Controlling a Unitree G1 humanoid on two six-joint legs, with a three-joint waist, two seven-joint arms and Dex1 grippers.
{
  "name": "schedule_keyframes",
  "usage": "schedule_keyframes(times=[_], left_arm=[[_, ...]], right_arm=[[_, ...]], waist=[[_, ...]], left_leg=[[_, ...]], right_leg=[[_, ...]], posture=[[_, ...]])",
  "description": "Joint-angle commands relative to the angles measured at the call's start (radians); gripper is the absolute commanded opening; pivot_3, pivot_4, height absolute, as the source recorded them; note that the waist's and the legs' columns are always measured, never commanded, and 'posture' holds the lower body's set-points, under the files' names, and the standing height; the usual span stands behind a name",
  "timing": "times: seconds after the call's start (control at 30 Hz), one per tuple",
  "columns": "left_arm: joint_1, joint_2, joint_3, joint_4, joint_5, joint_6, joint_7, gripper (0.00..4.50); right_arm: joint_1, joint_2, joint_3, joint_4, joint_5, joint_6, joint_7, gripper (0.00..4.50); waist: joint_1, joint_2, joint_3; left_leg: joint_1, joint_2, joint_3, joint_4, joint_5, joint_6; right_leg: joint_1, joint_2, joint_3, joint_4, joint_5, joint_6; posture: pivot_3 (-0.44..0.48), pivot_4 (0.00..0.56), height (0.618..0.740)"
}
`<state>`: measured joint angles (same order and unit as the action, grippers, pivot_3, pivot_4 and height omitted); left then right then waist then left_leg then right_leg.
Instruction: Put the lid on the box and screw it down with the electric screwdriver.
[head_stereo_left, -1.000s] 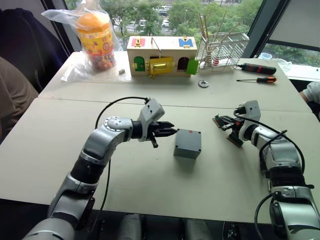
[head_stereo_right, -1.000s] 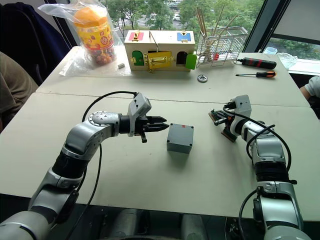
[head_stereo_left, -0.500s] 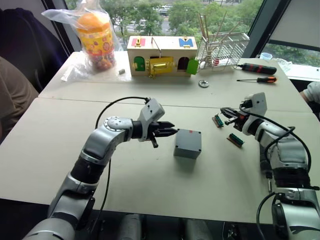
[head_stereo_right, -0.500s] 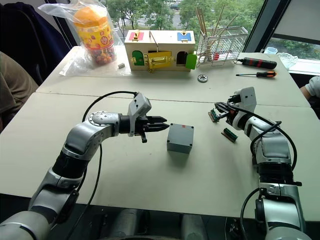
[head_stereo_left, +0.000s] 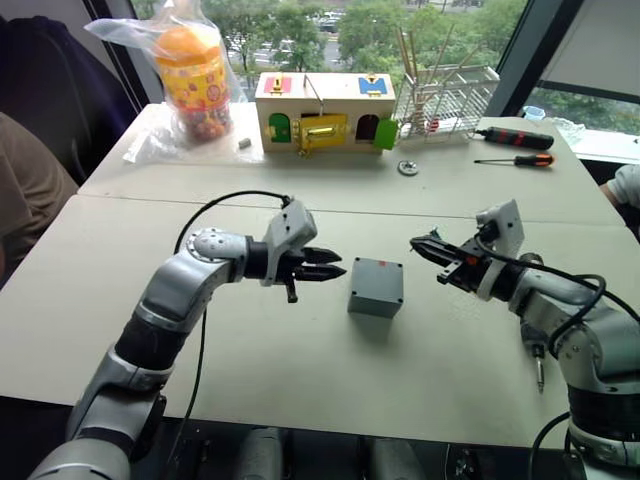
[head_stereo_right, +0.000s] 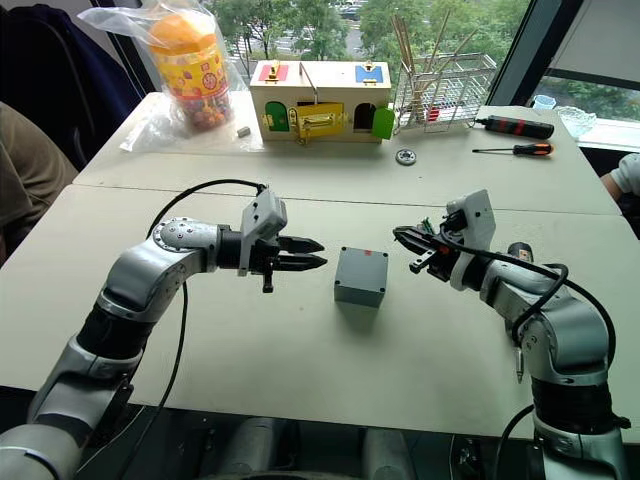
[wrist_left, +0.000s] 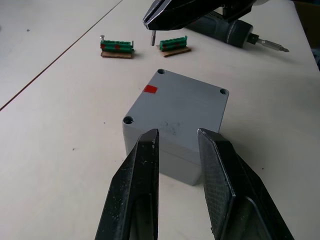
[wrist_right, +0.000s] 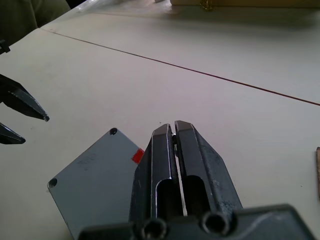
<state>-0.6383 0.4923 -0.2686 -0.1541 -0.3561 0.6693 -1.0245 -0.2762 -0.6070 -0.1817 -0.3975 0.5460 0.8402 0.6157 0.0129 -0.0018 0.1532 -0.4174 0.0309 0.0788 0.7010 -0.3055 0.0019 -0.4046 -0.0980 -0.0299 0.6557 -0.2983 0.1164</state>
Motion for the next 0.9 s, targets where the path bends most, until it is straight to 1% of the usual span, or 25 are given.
schedule_keyframes(times=[0.03, 0.6, 0.9], left_arm=[[-0.009, 0.000, -0.001, -0.015, 0.003, -0.026, -0.004, 1.20], [0.011, -0.008, -0.004, -0.026, 0.000, -0.019, 0.015, 1.20], [0.007, -0.011, -0.007, -0.027, -0.004, -0.014, 0.023, 1.20]], right_arm=[[-0.001, -0.006, 0.005, -0.031, 0.012, -0.001, -0.003, 0.02], [0.022, -0.046, 0.038, -0.015, 0.009, 0.000, 0.019, 0.02], [-0.004, -0.032, 0.064, 0.030, -0.024, -0.042, 0.014, 0.02]], waist=[[0.000, 0.000, 0.000], [0.000, 0.000, 0.000], [-0.001, 0.000, 0.000]], left_leg=[[0.000, 0.000, 0.000, 0.000, 0.000, 0.000], [0.000, 0.000, 0.000, 0.000, 0.000, 0.000], [0.000, 0.000, 0.000, 0.000, 0.000, 0.000]], right_leg=[[0.000, 0.000, 0.000, 0.000, 0.000, 0.000], [0.000, 0.000, 0.000, 0.000, 0.000, 0.000], [0.000, 0.000, 0.000, 0.000, 0.000, 0.000]], posture=[[0.000, 0.150, 0.708], [0.000, 0.150, 0.708], [0.000, 0.150, 0.708]])
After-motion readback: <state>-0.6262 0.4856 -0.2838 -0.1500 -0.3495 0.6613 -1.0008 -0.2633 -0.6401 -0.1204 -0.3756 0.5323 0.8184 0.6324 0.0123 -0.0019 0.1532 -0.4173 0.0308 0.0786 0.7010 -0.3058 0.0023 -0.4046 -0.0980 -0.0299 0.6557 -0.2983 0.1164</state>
